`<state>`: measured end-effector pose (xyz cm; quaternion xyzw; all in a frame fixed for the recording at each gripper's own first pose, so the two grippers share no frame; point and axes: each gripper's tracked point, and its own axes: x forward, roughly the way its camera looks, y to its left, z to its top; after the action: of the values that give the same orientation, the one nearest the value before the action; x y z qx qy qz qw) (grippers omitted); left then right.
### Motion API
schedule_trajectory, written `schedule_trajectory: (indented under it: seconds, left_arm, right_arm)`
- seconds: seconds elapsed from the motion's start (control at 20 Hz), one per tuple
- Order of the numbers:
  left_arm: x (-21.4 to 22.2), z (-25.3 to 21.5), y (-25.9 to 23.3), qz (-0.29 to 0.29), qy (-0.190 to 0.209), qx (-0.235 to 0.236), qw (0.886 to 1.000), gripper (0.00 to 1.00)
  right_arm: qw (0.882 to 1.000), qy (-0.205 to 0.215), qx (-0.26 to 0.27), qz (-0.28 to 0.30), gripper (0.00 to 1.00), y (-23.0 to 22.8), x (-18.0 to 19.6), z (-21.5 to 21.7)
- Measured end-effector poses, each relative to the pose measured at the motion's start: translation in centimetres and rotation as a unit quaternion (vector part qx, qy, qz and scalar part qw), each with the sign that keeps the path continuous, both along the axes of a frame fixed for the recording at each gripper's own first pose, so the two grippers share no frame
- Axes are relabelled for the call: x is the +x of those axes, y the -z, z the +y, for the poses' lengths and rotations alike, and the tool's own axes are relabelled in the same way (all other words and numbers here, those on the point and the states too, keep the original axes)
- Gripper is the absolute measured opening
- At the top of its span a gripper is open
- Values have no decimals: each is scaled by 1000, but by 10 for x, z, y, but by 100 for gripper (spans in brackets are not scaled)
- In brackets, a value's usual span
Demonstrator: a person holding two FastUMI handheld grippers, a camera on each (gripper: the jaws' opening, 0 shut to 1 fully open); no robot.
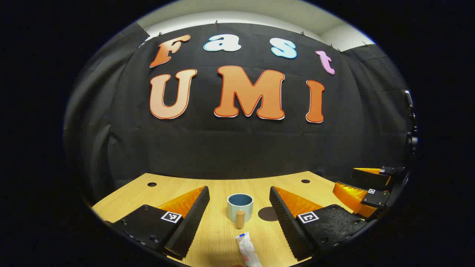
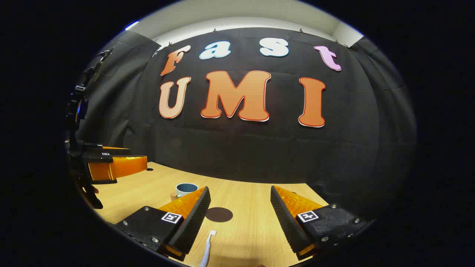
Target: Put the toothbrush and toothpaste on the desktop into the cup, then pick up the cup and place it on the coaster on the desktop.
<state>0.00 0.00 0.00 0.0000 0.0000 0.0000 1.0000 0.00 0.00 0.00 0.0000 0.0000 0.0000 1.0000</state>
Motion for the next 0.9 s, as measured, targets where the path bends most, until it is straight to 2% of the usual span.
schedule_trajectory:
  seconds: [0.35, 0.9]
  left_arm:
    - [7, -12, 9, 17, 5, 4, 1000, 97]
    - [3, -27, 20, 43, 7, 0, 999, 97]
  right_arm:
    - [1000, 5, 18, -8, 98, 0, -2, -3]
    - [1000, -27, 8, 9, 98, 4, -5, 16]
